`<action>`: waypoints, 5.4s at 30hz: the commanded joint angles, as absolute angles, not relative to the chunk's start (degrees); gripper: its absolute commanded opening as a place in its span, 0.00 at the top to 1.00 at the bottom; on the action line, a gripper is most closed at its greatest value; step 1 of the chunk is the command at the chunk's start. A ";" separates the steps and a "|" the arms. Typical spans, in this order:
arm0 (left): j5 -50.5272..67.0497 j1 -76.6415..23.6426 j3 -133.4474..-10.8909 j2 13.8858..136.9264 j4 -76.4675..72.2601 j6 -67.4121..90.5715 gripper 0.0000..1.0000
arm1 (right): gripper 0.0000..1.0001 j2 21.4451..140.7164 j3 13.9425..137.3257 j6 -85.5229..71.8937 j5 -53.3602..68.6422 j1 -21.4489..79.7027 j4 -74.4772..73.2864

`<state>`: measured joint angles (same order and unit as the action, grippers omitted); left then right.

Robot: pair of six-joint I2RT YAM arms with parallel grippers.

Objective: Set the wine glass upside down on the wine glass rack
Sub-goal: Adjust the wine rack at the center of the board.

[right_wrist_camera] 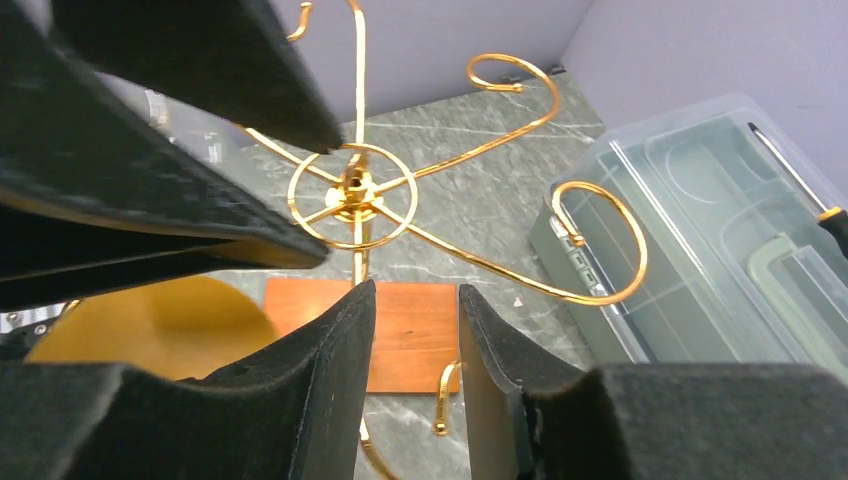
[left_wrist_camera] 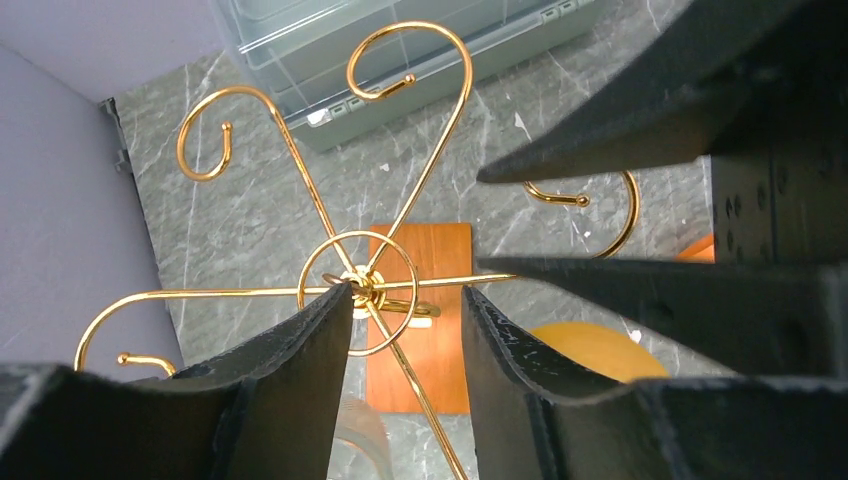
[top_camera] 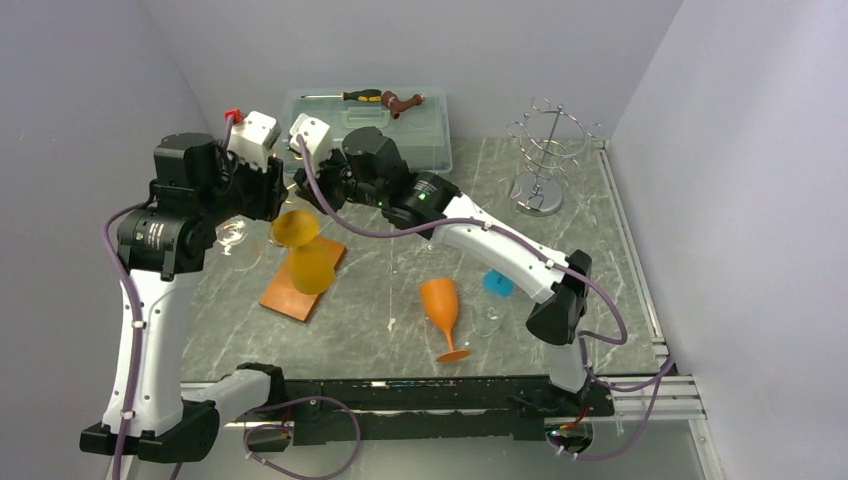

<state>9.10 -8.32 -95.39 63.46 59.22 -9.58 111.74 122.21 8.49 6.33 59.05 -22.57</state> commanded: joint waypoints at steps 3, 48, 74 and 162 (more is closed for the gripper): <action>7.79 -8.09 -96.73 61.51 58.19 -8.09 0.52 | 0.52 107.52 122.88 5.97 6.32 55.68 -17.93; 0.18 -7.70 -87.23 64.65 49.31 -9.23 0.64 | 0.93 120.28 126.45 -27.34 30.22 42.19 -2.98; 5.56 -0.43 -86.50 69.39 45.60 -11.58 0.82 | 1.00 108.02 111.34 -24.65 13.02 47.11 -5.10; 13.26 1.49 -98.28 76.17 57.68 -11.43 0.67 | 1.00 104.12 105.40 -29.22 14.07 49.75 -3.58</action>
<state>15.14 1.43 -97.45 73.91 60.55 -10.81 109.08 108.42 -29.80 12.32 46.65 -6.31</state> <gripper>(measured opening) 0.336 0.116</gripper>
